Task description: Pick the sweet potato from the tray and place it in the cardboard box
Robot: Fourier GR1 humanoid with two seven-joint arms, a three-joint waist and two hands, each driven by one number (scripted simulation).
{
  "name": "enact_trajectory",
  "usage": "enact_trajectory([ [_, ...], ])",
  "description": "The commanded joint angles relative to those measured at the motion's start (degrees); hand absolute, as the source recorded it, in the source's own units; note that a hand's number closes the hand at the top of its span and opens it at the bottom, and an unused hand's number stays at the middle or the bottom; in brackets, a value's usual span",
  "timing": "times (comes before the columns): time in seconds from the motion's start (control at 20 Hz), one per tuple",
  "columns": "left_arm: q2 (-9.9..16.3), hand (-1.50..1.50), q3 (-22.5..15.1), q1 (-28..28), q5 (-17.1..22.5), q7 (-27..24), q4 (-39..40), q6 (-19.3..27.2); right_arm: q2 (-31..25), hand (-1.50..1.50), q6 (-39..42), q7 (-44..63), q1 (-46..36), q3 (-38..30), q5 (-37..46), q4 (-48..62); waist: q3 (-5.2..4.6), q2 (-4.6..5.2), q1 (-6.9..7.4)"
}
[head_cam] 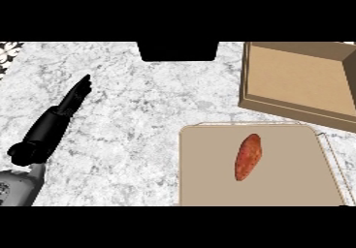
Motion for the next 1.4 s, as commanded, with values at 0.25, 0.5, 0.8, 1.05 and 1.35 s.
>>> enact_trajectory([
  [0.25, -2.0, 0.00, 0.5, -5.1, -0.9, 0.2, 3.7, -1.4, -8.9, -1.50, 14.4, 26.6, -8.4, 12.7, 3.7, -10.3, -0.07, 0.35, 1.68],
  [0.5, -2.8, 0.00, 0.7, -5.8, -2.1, -0.6, 5.1, -2.1, -9.6, -1.50, 20.5, 42.9, -19.9, 20.2, 3.4, -10.1, -0.04, 0.34, 2.02],
  [0.8, -3.7, 0.00, 0.5, -4.1, -2.9, 0.6, 2.6, -2.4, -2.3, -1.50, 23.2, 58.5, -29.4, 31.1, 3.1, -6.6, -0.02, 0.14, 2.28],
  [1.05, -5.1, 0.00, 1.9, -5.6, -4.6, -0.4, 6.0, -2.4, 1.8, -1.50, 23.5, 61.1, -33.5, 32.2, 2.8, -3.6, 0.04, 0.09, 1.15],
  [1.35, -4.9, 0.00, 3.4, -6.4, -4.6, 0.0, 7.0, -3.6, 3.3, -1.50, 22.9, 61.6, -33.9, 36.3, 9.5, 0.5, 0.03, 0.11, 0.76],
])
